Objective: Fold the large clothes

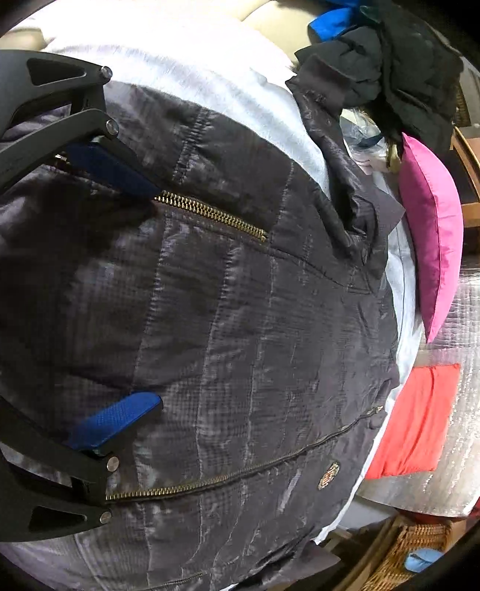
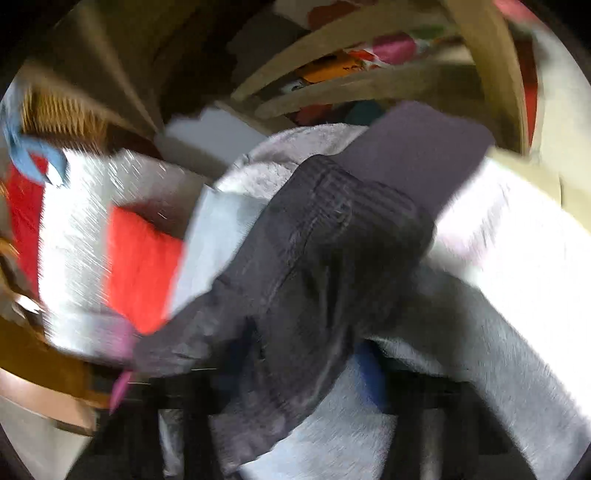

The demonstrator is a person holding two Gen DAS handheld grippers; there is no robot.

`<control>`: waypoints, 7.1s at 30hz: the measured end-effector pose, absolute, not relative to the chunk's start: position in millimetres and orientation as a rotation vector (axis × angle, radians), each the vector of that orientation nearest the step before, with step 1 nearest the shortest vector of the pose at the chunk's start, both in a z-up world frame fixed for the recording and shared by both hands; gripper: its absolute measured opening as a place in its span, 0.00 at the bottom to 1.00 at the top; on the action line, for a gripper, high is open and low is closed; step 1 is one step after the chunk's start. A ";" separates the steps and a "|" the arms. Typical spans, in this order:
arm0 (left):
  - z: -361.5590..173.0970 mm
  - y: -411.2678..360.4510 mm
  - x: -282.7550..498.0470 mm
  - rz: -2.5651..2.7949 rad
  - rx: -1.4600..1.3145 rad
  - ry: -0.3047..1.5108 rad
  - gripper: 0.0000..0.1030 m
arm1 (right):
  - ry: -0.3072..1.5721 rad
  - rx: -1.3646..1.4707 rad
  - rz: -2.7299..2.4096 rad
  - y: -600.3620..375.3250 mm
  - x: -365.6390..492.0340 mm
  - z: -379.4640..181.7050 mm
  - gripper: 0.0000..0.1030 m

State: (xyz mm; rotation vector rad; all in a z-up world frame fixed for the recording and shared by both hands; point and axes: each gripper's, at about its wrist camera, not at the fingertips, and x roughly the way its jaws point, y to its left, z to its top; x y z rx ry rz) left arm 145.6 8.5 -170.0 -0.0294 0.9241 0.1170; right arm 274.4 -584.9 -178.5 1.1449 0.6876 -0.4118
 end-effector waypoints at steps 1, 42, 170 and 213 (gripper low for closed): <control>-169.7 8.7 145.5 0.111 -0.031 0.918 1.00 | 0.701 1.098 -0.430 -583.9 279.1 -172.3 0.14; -127.4 51.8 336.2 -0.010 -0.614 0.974 1.00 | 0.731 1.180 0.277 -344.3 311.9 -163.0 0.97; -91.3 25.3 304.7 -0.027 -0.128 0.814 0.80 | 0.864 0.198 0.008 -281.2 396.5 -101.4 0.67; -192.4 397.1 138.7 0.732 -0.655 0.560 1.00 | 1.193 -0.009 0.764 405.7 481.5 -81.7 0.76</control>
